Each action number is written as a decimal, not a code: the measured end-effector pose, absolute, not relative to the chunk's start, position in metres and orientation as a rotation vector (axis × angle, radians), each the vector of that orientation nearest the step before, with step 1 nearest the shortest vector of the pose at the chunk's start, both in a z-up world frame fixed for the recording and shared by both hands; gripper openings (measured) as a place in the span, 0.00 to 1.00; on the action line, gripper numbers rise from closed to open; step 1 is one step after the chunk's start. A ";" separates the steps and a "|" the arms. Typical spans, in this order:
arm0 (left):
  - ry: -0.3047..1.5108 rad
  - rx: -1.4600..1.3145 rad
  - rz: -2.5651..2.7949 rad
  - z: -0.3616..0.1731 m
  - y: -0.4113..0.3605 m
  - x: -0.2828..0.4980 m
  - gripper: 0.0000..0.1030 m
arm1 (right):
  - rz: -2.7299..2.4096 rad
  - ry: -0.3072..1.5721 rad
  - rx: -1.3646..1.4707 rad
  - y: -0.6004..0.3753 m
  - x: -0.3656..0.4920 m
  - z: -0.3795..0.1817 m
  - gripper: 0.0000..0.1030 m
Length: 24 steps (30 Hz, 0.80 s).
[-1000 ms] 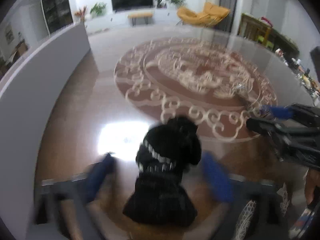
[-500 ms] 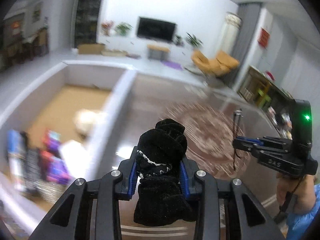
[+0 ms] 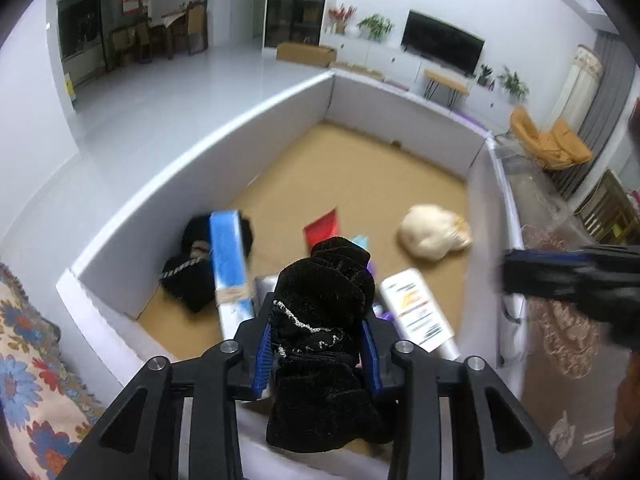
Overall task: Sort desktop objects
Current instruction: 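Carry the glasses and black hat over the bin and release both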
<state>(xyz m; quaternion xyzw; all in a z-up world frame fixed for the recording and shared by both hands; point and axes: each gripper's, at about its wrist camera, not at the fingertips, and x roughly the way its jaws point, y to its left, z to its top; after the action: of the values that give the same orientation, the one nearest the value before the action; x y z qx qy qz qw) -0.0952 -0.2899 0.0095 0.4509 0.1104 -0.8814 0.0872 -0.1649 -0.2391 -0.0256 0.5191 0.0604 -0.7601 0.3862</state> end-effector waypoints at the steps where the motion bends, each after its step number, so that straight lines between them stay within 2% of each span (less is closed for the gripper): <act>1: 0.340 1.347 -2.619 0.006 -0.292 -0.095 0.43 | -1.924 0.165 1.362 -0.249 -0.170 -0.037 0.20; 2: 0.356 1.347 -2.621 0.003 -0.292 -0.093 0.52 | -1.932 0.189 1.395 -0.259 -0.175 -0.049 0.25; 3: 0.369 1.340 -2.627 0.001 -0.294 -0.091 0.70 | -1.946 0.196 1.398 -0.264 -0.178 -0.056 0.37; 4: 0.364 1.325 -2.625 0.001 -0.295 -0.089 0.79 | -1.957 0.193 1.390 -0.266 -0.181 -0.060 0.53; 5: 0.342 1.290 -2.623 0.003 -0.295 -0.085 0.90 | -1.972 0.189 1.383 -0.267 -0.184 -0.063 0.62; 6: 0.309 1.243 -2.624 0.007 -0.292 -0.081 0.93 | -1.998 0.177 1.370 -0.266 -0.186 -0.064 0.71; 9: 0.207 1.124 -2.535 0.014 -0.289 -0.075 0.97 | -2.037 0.147 1.317 -0.258 -0.192 -0.058 0.77; 11: 0.202 1.095 -2.448 0.020 -0.291 -0.069 0.97 | -2.076 0.181 1.287 -0.256 -0.191 -0.048 0.81; 15: 0.400 1.095 -2.467 0.023 -0.298 -0.065 0.97 | -2.181 0.280 1.220 -0.241 -0.186 -0.019 1.00; 17: 0.451 1.137 -2.463 0.021 -0.300 -0.067 0.97 | -2.209 0.347 1.203 -0.235 -0.184 -0.015 1.00; 20: 0.360 1.140 -2.451 0.028 -0.295 -0.068 0.97 | -2.253 0.457 1.150 -0.226 -0.174 -0.014 1.00; 24: 0.261 1.060 -2.442 0.046 -0.283 -0.062 0.97 | -2.276 0.444 1.116 -0.217 -0.171 -0.016 1.00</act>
<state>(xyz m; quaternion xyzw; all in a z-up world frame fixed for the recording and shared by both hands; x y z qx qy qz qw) -0.0622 -0.2827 0.0459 0.3856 0.0951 -0.8881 0.2313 -0.1712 -0.2167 -0.0163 0.4163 0.1656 -0.8489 0.2805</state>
